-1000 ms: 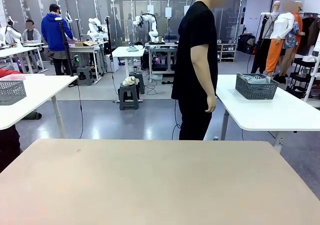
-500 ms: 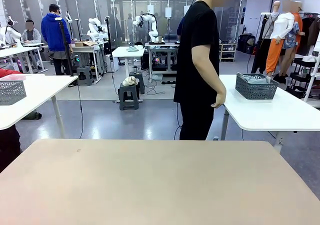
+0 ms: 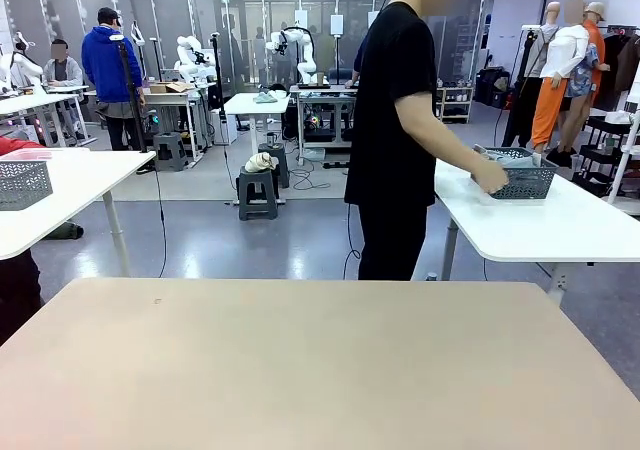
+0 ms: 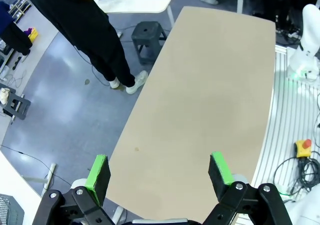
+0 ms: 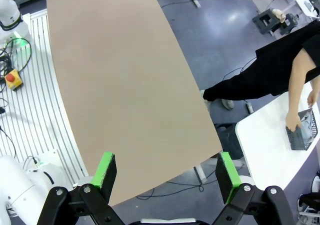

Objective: Fold the towels and place them in the basket.
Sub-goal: When a person lays out a Towel with hook on the table, fold it in half twice.

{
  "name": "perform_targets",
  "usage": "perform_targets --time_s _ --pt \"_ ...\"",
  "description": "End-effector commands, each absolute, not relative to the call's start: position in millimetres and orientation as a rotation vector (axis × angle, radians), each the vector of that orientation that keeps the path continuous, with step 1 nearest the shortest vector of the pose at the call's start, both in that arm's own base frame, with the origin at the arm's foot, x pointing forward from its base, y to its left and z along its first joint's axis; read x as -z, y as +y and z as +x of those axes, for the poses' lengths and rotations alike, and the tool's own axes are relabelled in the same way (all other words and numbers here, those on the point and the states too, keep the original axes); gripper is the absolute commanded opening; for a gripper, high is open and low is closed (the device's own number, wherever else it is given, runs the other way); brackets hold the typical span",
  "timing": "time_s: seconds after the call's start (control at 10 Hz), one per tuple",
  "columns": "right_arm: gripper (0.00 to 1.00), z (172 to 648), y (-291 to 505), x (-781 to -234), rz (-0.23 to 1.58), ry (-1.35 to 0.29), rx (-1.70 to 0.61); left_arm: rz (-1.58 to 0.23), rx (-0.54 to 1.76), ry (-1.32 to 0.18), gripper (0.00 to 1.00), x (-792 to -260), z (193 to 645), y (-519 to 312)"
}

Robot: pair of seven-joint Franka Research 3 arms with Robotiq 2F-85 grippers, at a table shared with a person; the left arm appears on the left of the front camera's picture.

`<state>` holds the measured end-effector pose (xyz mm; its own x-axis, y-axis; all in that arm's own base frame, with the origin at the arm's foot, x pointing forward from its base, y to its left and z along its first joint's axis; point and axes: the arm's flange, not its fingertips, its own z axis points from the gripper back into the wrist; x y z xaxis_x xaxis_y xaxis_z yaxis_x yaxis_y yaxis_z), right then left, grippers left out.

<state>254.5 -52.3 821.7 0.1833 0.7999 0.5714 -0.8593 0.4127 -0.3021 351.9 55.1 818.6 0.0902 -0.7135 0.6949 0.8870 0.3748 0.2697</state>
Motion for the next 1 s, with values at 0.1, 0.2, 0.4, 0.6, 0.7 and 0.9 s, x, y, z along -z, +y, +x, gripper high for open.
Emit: perform_targets --time_s 0.1,0.2,0.4,0.6,0.7,0.9 --pt "1.00 255.0 -51.9 -822.4 0.094 -0.746 -1.168 -0.246 1.209 -0.871 1.00 -819.2 352.4 53.6" --pt "1.00 255.0 -51.9 -822.4 0.094 -0.746 -1.168 -0.246 1.209 -0.871 1.00 -819.2 352.4 53.6" --pt "1.00 255.0 -51.9 -822.4 0.094 -0.746 -1.168 -0.246 1.209 -0.871 1.00 -819.2 352.4 53.6" --pt "1.00 255.0 -51.9 -822.4 0.094 -0.746 -1.168 -0.246 1.209 -0.871 1.00 -819.2 352.4 53.6" --pt "1.00 254.7 -52.3 -821.9 0.095 -0.741 -1.151 -0.246 1.209 -0.871 1.00 -819.2 352.4 53.6" --pt "1.00 257.7 -57.3 -825.4 0.128 -0.754 -1.141 -0.254 1.189 -0.858 1.00 -820.8 353.7 58.2"
